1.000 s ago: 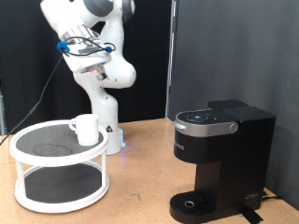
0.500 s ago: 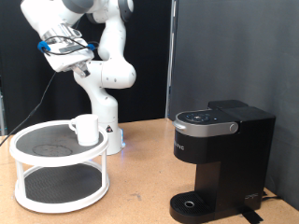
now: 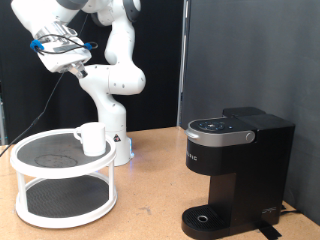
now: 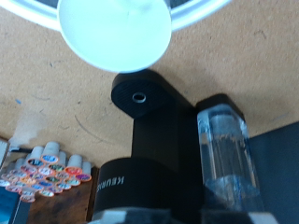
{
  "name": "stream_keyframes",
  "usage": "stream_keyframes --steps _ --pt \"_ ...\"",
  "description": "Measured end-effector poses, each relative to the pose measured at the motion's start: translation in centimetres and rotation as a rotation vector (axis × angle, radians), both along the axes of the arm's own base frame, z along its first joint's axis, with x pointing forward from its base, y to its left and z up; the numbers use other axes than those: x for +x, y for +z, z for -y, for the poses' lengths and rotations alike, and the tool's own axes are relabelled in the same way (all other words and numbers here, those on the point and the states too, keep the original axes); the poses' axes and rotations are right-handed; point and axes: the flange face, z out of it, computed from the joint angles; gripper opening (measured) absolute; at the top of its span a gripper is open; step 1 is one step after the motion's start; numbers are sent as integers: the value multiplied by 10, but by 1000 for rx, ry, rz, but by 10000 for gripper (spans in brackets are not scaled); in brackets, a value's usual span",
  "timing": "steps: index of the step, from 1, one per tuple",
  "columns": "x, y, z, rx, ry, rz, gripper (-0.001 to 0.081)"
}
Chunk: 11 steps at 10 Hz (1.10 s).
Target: Make a cup of coffee with the keurig machine
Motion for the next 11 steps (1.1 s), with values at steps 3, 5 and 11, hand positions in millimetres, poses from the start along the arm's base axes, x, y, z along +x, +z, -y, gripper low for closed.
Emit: stream_keyframes --steps 3,5,11 --pt "2 -17 4 -40 11 -32 0" --pt "6 -38 5 -72 24 -30 0" --pt "8 -78 11 -92 59 -25 611"
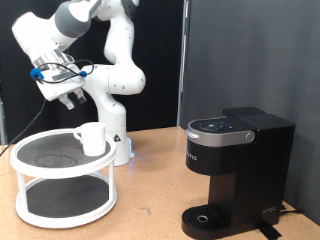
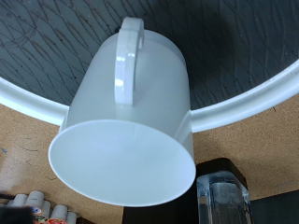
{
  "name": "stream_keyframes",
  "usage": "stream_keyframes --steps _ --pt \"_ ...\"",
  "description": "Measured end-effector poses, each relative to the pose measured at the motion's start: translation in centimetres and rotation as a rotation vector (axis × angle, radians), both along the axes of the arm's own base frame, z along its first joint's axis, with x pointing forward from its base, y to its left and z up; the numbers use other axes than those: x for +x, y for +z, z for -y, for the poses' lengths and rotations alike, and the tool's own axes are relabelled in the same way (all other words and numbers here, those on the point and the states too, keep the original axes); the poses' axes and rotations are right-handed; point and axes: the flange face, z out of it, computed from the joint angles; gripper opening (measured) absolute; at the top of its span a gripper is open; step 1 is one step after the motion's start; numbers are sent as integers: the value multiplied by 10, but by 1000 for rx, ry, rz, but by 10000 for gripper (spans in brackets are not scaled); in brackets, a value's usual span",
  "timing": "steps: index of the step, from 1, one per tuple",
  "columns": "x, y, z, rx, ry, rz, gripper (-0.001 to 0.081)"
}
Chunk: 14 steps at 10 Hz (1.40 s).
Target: Make a cup of coffee with the keurig machine
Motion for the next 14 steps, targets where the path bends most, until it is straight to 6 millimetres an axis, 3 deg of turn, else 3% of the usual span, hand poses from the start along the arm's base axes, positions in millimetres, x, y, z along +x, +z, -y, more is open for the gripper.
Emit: stream_keyframes --steps 1,2,4,7,14 --pt "0 -1 1 0 4 4 611" --pt "-1 -1 1 2 5 10 702" --pt "-2 -2 2 3 9 18 728" --pt "-2 -9 -1 -4 17 16 734" --pt "4 -49 -1 -70 41 -13 735"
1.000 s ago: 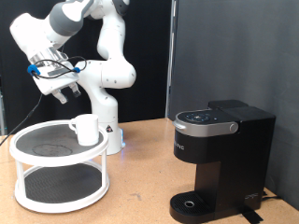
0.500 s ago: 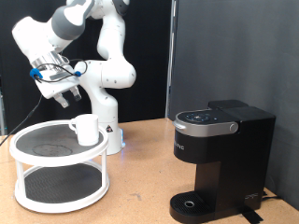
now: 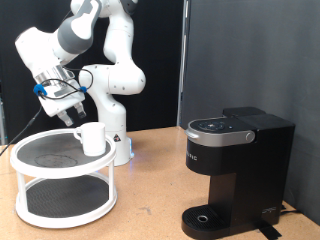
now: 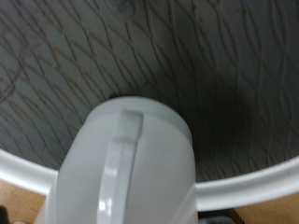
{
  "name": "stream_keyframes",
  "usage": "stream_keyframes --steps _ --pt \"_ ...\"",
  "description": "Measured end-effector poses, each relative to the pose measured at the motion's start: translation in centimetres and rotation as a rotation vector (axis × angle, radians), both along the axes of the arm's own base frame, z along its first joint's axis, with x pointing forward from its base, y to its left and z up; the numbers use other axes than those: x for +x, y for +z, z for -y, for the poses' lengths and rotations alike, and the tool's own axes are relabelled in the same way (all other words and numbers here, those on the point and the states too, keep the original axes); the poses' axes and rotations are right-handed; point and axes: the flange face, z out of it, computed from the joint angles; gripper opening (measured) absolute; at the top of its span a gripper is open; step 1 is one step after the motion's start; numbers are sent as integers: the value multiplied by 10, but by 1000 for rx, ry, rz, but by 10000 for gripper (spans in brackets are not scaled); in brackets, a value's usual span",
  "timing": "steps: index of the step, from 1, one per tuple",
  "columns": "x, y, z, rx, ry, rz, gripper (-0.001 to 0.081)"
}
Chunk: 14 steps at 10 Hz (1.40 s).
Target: Make a cup of coffee with the keurig machine
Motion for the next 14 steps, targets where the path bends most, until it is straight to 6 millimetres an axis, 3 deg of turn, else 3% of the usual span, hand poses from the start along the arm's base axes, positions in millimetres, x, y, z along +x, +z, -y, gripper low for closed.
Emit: stream_keyframes --steps 6,14 --pt "18 -20 -7 -7 33 -5 735" --pt "14 -29 -13 6 62 -12 735"
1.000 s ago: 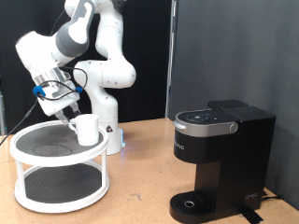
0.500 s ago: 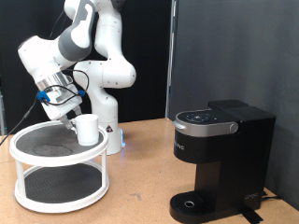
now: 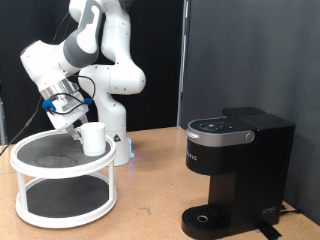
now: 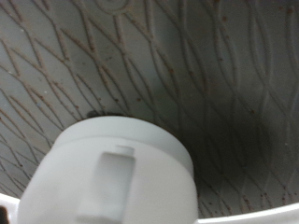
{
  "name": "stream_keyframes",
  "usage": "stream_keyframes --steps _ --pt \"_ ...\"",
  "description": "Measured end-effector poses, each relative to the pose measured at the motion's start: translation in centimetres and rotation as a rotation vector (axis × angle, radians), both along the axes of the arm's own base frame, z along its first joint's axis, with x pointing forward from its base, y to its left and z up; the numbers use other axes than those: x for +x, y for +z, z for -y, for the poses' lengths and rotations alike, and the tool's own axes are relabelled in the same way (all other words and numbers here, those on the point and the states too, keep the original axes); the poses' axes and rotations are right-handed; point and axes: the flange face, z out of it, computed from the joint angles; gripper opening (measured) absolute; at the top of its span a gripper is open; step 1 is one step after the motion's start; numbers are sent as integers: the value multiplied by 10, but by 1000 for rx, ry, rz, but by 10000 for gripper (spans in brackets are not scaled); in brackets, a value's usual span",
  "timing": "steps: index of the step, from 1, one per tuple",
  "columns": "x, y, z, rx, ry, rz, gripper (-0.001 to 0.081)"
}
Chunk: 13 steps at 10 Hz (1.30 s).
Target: Make a cup of coffee with the keurig machine
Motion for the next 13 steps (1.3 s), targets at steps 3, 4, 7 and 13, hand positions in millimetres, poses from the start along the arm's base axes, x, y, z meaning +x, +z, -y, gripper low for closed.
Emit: stream_keyframes --steps 3,4,7,13 --pt "-9 5 2 16 -1 7 735" --pt "-10 5 2 13 -4 7 735" --pt "-14 3 3 11 -12 2 735" --pt "-11 3 4 -22 -39 -5 147"
